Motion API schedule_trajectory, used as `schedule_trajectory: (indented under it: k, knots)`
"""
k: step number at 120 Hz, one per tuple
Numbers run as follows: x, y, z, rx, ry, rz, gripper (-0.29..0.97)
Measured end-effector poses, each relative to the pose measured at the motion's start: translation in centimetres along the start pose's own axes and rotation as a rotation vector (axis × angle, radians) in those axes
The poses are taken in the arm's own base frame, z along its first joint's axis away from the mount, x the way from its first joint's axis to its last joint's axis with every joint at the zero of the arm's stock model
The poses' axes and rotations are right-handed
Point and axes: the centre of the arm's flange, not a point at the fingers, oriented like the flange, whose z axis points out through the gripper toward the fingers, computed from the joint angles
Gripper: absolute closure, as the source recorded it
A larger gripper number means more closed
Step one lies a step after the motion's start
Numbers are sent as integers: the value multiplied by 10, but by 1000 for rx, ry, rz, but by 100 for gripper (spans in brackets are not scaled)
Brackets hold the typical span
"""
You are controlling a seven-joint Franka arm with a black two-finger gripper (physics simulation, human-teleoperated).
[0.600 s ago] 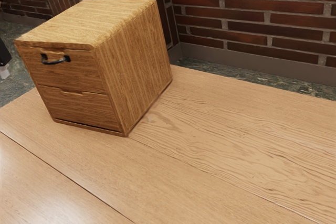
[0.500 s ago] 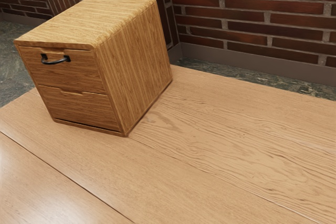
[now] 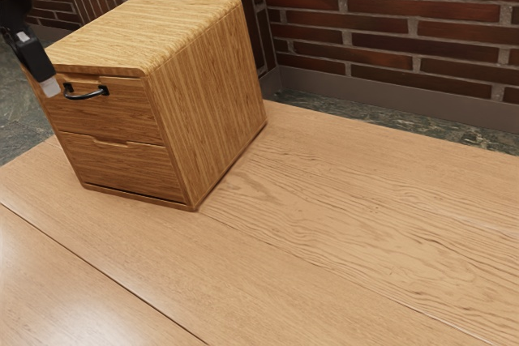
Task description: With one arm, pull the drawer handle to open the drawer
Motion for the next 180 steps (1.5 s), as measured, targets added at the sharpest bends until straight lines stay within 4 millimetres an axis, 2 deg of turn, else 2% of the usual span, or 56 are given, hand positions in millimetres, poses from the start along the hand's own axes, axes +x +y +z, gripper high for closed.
schedule_trajectory:
  k: [13, 24, 31, 42, 54, 63, 71, 89, 100, 119, 130, 161, 180]
  knots:
    - [-22, -1, 38, -11, 97, 165, 0]
    - [-30, -3, 46, 44, 182, 297, 0]
    - [-39, -11, 50, 73, 223, 359, 0]
    - [-36, -14, 65, 137, 269, 504, 0]
    - [-26, -14, 63, 238, 314, 682, 0]
    - [-28, -24, 66, 298, 317, 785, 0]
    - [-29, -35, 77, 331, 298, 863, 0]
    - [-32, -42, 86, 387, 270, 1037, 0]
    - [-44, -49, 92, 406, 258, 1110, 0]
    - [-42, -57, 108, 419, 215, 1211, 0]
    - [-46, -66, 115, 420, 198, 1226, 0]
    - [-44, -72, 122, 429, 168, 1273, 0]
    - [-46, -80, 133, 413, 144, 1277, 0]
